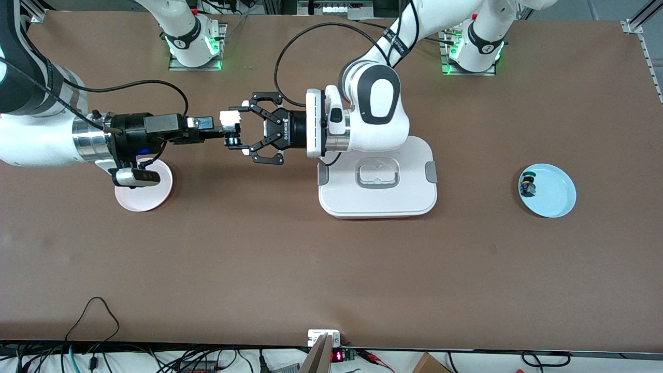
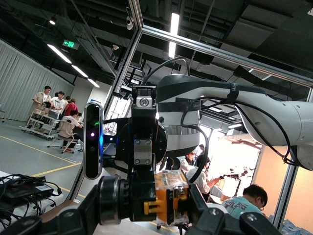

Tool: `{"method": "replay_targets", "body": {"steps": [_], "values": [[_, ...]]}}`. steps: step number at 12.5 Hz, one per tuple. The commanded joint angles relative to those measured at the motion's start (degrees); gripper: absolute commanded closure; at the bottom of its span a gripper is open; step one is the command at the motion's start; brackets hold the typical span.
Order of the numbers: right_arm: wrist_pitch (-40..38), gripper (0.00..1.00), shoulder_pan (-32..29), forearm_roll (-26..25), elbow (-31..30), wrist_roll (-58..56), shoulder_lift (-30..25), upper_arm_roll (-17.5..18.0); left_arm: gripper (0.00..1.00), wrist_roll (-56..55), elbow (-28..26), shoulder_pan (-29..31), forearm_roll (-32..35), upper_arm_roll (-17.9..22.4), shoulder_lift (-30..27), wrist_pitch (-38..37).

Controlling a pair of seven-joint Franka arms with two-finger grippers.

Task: Transfer orange switch to right arm and place
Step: 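Close the right gripper on the orange switch held by the left gripper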

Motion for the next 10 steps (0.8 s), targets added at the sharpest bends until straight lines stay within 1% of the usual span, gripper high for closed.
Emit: {"method": "replay_targets", "body": {"steps": [1,10], "values": [[-0.4,0.0,0.0,1.4,-0.3,0.7,0.2,-0.1,1.0,-1.1,0.7,-0.8,-1.1,1.0,-0.3,0.9],[-2.6,0.0,1.1,1.4,-1.6,2.3,0.1,-0.1,1.0,0.0,0.6,-1.1,-0.4,1.1,-0.2,1.0]]}}
